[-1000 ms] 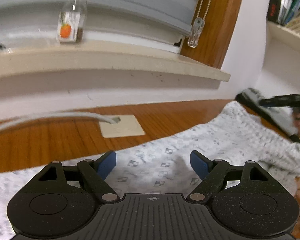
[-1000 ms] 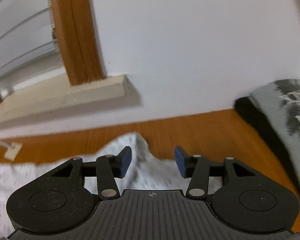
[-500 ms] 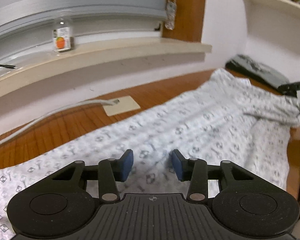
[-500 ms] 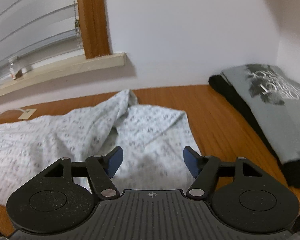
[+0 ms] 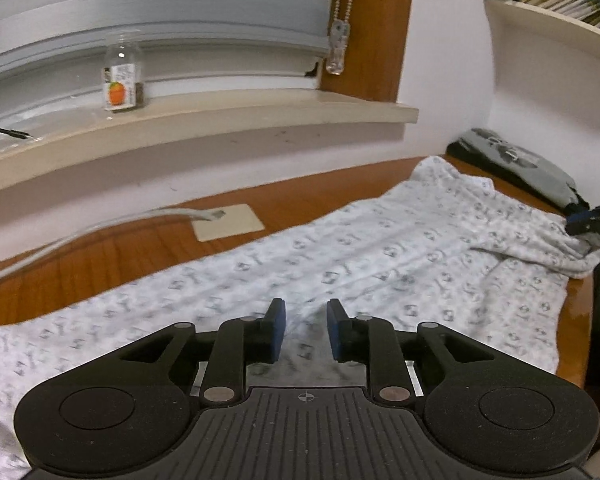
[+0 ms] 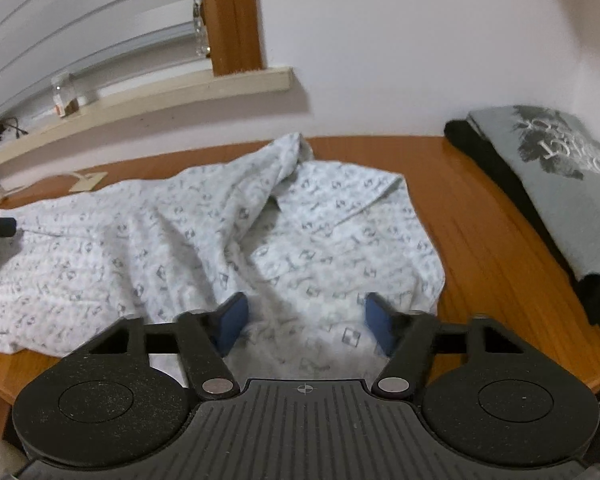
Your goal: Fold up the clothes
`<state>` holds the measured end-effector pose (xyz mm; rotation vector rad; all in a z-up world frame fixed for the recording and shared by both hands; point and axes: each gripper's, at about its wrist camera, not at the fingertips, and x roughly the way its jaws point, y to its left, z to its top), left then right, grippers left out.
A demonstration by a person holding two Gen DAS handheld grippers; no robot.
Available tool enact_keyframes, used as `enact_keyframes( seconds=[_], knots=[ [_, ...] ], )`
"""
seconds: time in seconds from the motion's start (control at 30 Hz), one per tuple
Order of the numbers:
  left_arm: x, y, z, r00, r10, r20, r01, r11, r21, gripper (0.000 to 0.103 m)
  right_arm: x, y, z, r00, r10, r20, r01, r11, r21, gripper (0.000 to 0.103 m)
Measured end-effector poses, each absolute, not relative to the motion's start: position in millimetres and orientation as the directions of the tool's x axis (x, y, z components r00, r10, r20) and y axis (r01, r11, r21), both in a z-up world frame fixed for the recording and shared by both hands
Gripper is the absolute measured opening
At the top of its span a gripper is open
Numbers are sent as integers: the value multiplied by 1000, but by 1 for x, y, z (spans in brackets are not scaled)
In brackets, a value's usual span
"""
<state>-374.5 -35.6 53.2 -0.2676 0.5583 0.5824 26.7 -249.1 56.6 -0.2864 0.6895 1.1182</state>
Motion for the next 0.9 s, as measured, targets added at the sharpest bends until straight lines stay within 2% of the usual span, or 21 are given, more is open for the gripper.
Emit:
enact_keyframes(
  seconds=[0.03,0.43,0.7,0.73,0.77,0.83,0.9],
  knots=[
    [-373,-37,53,698,441,-564,-581,809,-86,25,26,-252,61,258,733,-629,-894,428,131,3],
    [-358,-55,58,749,404,-525,-536,835,-122,25,4,-233,156,304,853,-425,-917,383,114,2],
    [-352,-61,65,768,393,-505,-522,842,-137,25,-44,-152,207,136,944,-300,-977,178,115,2],
    [-352,-61,66,767,397,-504,-524,841,-136,28,-54,-141,209,101,950,-294,-983,140,117,2],
    [-353,-61,66,767,400,-501,-526,840,-136,38,-62,-130,210,72,953,-293,-987,110,117,2],
    [-354,-61,67,769,403,-496,-528,838,-138,43,-78,-115,207,55,955,-292,-992,87,96,6],
    [-355,-60,66,768,405,-496,-532,834,-142,43,-82,-112,202,57,954,-294,-993,84,81,21]
  ],
)
